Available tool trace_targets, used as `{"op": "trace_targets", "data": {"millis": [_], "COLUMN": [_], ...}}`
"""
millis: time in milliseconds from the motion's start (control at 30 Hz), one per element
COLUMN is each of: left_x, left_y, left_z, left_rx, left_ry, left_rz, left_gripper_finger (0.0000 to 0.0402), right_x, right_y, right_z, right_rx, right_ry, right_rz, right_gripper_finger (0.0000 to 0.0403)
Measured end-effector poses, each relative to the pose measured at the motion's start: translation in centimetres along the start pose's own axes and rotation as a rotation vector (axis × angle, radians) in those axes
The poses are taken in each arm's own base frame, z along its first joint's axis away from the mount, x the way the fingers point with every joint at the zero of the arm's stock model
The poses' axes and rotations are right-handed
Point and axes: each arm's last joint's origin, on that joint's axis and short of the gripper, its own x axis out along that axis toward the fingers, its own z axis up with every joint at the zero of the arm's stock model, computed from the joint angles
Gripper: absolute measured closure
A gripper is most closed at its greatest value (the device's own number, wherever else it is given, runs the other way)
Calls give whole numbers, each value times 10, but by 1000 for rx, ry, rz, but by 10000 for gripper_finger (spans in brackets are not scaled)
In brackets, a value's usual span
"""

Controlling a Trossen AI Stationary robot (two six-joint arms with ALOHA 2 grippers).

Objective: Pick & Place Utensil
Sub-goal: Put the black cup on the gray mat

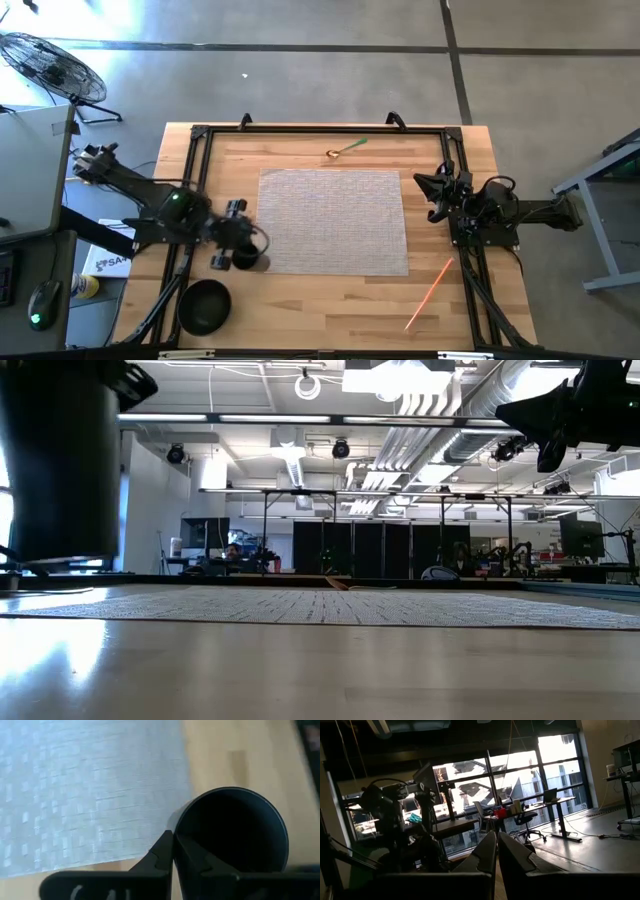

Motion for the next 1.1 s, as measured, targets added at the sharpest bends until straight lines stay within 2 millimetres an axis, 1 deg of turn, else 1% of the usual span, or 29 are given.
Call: {"op": "trace_targets", "data": {"millis": [233,400,533,633,767,833,900,1100], "left_x": [29,46,51,51,51,51,51,50], "left_y": [25,42,51,54,54,54,54,55], "left_z": [14,19,24,25,26,27,28,28], "left_rx": [-8,-39,-59,-58,-60,-58,-57,-73], "left_ry": [76,108,81,72,62,52,41,35], "left_rz": [-42,-10,-45,-97,-100,-102,-103,-76], "left_gripper_finger": [396,396,396,396,394,382,360,268], "right_x": [0,0,0,0,0,0,0,0], "right_y": [0,0,0,0,0,0,0,0], "right_z": [-1,-1,-1,-1,-2,-2,-2,-2], "right_rx": [-4,-5,-5,-6,-6,-7,-7,-7], "right_ry": [10,13,13,14,16,17,17,17], "right_rz": [-2,-2,-2,-2,-2,-3,-2,-2], "right_gripper_finger": [391,391,391,391,391,391,391,391]}}
